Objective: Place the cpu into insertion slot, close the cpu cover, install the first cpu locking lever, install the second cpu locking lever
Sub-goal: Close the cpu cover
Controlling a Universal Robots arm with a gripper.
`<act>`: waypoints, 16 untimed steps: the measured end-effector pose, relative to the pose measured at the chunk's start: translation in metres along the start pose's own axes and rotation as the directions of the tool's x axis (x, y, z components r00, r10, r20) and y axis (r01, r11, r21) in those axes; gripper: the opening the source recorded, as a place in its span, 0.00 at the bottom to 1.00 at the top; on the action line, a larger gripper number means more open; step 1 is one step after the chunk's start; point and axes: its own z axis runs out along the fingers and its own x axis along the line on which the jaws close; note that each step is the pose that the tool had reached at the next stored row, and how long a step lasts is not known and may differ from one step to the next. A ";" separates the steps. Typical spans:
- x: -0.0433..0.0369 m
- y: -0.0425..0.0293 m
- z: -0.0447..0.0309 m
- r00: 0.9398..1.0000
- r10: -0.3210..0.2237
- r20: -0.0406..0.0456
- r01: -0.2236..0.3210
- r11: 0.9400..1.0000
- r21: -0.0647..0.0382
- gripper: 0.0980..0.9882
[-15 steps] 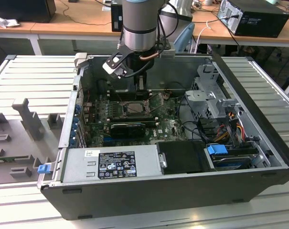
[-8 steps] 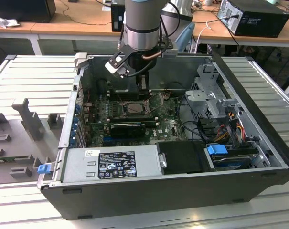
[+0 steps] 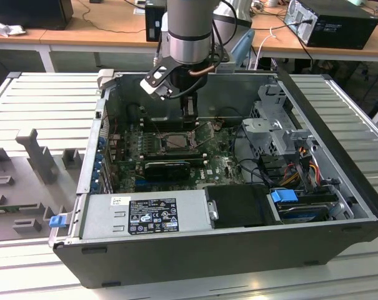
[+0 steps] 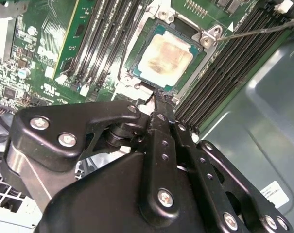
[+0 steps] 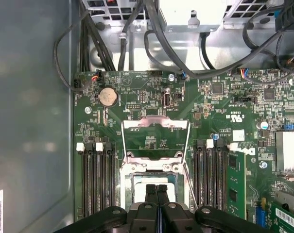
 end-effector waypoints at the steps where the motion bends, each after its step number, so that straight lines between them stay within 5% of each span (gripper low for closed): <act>1: 0.0000 0.0004 -0.0005 1.000 0.000 0.000 0.000 1.000 0.000 0.01; 16: 0.0005 0.0070 -0.0042 1.000 0.000 0.000 0.000 1.000 0.000 0.01</act>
